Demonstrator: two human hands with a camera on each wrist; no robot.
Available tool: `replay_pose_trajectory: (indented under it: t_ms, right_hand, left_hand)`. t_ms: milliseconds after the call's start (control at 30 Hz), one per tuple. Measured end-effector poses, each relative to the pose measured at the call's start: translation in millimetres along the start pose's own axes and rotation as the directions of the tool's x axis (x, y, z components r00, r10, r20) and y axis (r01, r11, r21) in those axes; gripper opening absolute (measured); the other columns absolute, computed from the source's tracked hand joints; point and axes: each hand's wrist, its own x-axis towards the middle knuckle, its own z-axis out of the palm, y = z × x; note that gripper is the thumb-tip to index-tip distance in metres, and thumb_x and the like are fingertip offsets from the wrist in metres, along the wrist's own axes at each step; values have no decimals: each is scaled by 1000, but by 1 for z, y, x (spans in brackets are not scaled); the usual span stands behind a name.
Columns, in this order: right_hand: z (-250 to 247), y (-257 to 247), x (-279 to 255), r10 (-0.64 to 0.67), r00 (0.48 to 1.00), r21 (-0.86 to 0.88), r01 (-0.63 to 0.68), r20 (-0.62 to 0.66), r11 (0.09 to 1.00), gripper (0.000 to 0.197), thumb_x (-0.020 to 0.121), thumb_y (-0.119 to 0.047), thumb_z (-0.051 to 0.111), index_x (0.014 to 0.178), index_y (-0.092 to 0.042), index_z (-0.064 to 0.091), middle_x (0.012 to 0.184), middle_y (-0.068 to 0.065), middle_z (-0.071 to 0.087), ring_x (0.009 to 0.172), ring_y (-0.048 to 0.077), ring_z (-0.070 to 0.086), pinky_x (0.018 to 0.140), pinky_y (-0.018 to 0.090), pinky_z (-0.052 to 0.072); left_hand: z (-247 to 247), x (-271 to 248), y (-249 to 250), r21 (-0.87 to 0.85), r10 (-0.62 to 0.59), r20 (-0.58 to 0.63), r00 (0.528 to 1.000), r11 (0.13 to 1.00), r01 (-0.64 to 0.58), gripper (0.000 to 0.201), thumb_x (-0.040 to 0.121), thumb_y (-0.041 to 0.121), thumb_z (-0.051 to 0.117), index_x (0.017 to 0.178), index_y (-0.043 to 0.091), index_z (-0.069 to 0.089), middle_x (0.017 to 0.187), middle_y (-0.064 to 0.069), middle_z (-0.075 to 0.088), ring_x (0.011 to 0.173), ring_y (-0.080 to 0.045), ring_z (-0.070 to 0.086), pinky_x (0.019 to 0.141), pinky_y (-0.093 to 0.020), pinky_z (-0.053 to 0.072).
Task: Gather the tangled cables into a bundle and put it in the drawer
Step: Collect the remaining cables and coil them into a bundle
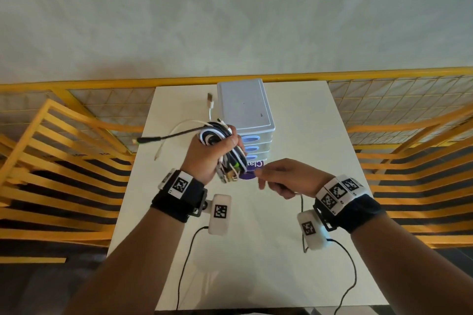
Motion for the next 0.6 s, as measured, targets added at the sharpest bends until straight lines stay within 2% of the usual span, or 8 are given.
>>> replay_pose_trajectory:
  t_ms: [67, 133, 200, 267, 367, 400, 500, 600]
  right_hand:
    - [-6, 6, -2, 26, 1000, 24, -26, -7, 999, 36, 105, -37, 53, 80, -13, 64, 62, -2, 38, 48, 12, 28, 48, 21, 27]
    - [-10, 8, -3, 47, 999, -7, -47, 2, 999, 36, 106, -35, 50, 80, -14, 64, 61, -5, 37, 49, 12, 26, 47, 20, 25]
    - [-13, 8, -5, 76, 997, -99, -78, -24, 992, 37, 105, -37, 51, 76, -17, 64, 55, -12, 38, 48, 12, 28, 47, 21, 28]
    - [-19, 7, -6, 100, 992, -163, -111, -75, 980, 39, 104, -39, 52, 72, -18, 61, 50, -15, 38, 47, 11, 30, 47, 20, 31]
    - [-25, 2, -7, 116, 990, -129, -126, -84, 984, 39, 104, -38, 51, 74, -15, 57, 53, -12, 36, 47, 11, 28, 45, 20, 29]
    - [-25, 0, -6, 117, 989, -107, -126, -86, 986, 38, 105, -38, 50, 75, -14, 57, 53, -12, 35, 47, 12, 27, 45, 21, 27]
    - [-26, -8, -6, 114, 987, 4, -114, -117, 993, 38, 107, -33, 47, 77, -12, 56, 56, -6, 29, 48, 14, 22, 45, 22, 22]
    - [-26, -13, -6, 92, 991, 89, -83, -100, 993, 36, 108, -28, 45, 81, -9, 58, 59, -3, 26, 49, 13, 19, 45, 21, 20]
  left_hand:
    - [-11, 1, 8, 136, 12, 4, 1000, 991, -13, 9, 78, 17, 74, 84, 12, 69, 79, -11, 67, 82, -34, 63, 85, -51, 50]
    - [-14, 0, 17, 342, 39, 32, 999, 939, -48, 6, 77, 19, 74, 80, 14, 71, 80, -13, 72, 77, -31, 67, 76, -40, 55]
    - [-14, 0, 23, 596, 66, 79, 995, 797, -100, 10, 75, 21, 76, 78, 12, 73, 80, -9, 75, 75, -25, 71, 72, -34, 58]
    - [-12, 0, 29, 759, 37, 104, 994, 642, -103, 12, 75, 19, 81, 82, 12, 75, 79, -4, 75, 75, -22, 71, 71, -35, 58]
    - [-6, -3, 34, 855, -123, 115, 986, 517, -35, 12, 73, 22, 79, 82, 29, 74, 75, 3, 74, 63, -17, 71, 62, -32, 58]
    - [-3, -4, 34, 899, -172, 140, 975, 434, -52, 12, 71, 26, 76, 77, 34, 69, 72, 6, 72, 60, -16, 68, 59, -30, 55]
    - [5, 0, 29, 975, -287, 198, 937, 155, -158, 16, 68, 29, 72, 66, 27, 57, 62, 4, 60, 53, -13, 54, 54, -30, 44]
    - [6, 2, 26, 987, -341, 160, 926, 57, -150, 18, 74, 29, 75, 65, 27, 59, 63, 6, 57, 58, -14, 50, 54, -25, 36]
